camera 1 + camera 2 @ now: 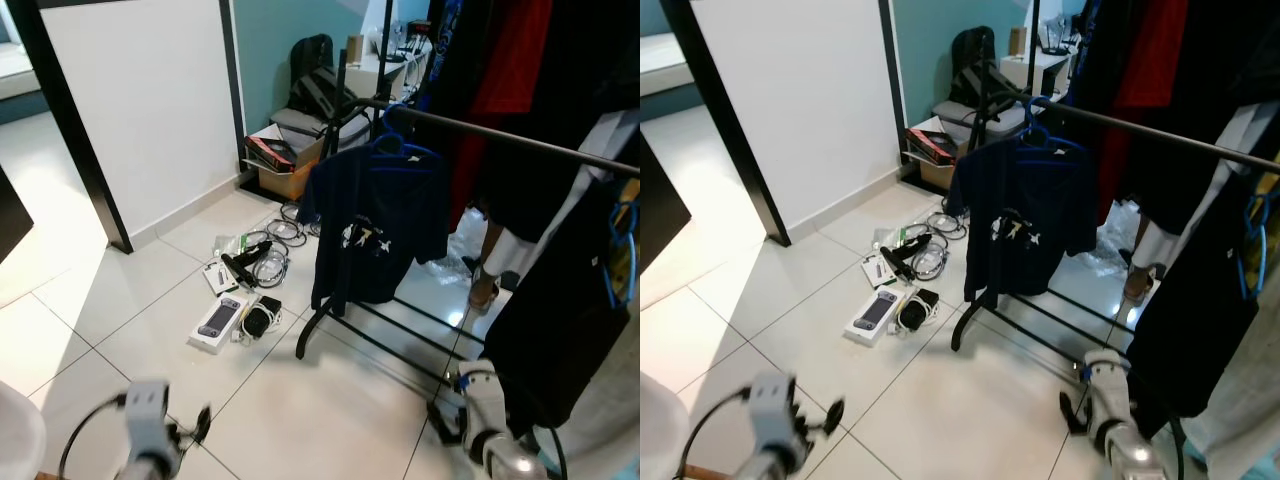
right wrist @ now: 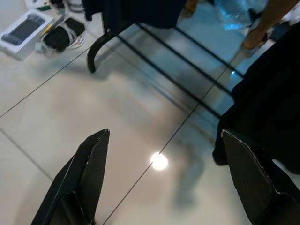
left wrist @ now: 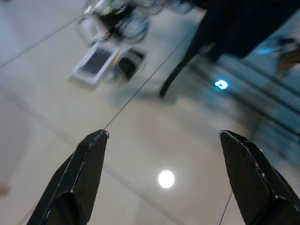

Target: Hang hanger

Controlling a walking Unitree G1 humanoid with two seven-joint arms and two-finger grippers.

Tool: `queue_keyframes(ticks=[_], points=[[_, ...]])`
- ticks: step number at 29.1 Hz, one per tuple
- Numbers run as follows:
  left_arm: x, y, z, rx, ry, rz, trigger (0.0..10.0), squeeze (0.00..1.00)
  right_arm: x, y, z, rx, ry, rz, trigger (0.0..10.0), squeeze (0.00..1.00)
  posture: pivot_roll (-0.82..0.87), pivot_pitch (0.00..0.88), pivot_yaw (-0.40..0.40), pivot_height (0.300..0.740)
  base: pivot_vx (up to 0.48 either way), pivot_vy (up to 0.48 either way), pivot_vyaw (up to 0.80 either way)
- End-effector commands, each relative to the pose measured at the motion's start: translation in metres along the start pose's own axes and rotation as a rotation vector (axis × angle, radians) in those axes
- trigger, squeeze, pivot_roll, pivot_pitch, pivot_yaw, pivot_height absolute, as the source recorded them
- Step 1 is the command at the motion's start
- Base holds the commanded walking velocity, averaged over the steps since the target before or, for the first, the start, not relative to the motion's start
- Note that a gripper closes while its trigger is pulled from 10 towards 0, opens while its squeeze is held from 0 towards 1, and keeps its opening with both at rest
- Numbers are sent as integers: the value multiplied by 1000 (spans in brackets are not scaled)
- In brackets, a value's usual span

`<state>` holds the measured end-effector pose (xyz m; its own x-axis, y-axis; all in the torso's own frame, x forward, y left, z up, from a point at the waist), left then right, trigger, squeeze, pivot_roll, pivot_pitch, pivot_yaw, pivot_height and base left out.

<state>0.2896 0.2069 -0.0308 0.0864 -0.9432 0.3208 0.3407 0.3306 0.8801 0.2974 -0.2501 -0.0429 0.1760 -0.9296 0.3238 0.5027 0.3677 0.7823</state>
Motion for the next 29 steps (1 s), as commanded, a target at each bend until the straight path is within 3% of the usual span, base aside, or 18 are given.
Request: queue_keyframes(ticks=[1,5,8,11,16,17,18,21,23,26,29], points=[[4,-9,-4,-43,3,13,10000,0,-6,-7,1,-30,16,-6,10000,0,-28,0,-30,740,0,0,0],[12,-2,-11,-29,-22,9,10000,0,-5,3,-2,-3,9,-16,10000,0,-33,0,-28,740,0,0,0],[31,21,-24,26,-104,-14,10000,0,-9,30,-10,78,26,10,10000,0,-24,0,-30,740,0,0,0],[34,37,-28,82,-117,-1,10000,0,-14,37,-12,94,39,35,10000,0,-19,0,-35,740,0,0,0],[35,45,-29,110,-117,14,10000,0,-15,38,-13,93,40,45,10000,0,-19,0,-35,740,0,0,0],[37,63,-30,170,-129,24,10000,0,-15,39,-13,87,41,48,10000,0,-9,0,-48,740,322,0,-800],[37,63,-30,170,-129,24,10000,0,-15,39,-13,87,41,48,10000,0,-9,0,-48,740,322,0,-800],[54,116,-28,345,-204,8,10000,0,-14,40,-13,90,42,76,10000,0,-13,0,-48,740,324,0,0],[54,116,-28,345,-204,8,10000,0,-14,40,-13,90,42,76,10000,0,-13,0,-48,740,322,0,0],[73,143,-28,424,-269,-2,10000,0,-11,40,-12,104,32,73,10000,0,-44,0,-27,740,353,0,0],[80,150,-29,441,-291,-4,10000,0,-10,40,-11,107,29,73,10000,0,-44,0,-27,740,375,0,0]])
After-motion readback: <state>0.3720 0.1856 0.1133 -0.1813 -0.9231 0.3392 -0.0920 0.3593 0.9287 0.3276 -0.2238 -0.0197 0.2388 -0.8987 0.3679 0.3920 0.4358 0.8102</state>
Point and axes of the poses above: a point about 5 cm out from each wrist's last joint towards the gripper, its own z axis pointing back from the gripper into the wrist, its own y axis along the axis of the wrist's last joint, x = y × z, the point moved 5 cm from there along -z, pointing out of the wrist towards the gripper, and after that the axes turned 13 degrees about z, right-handed, at the moved point
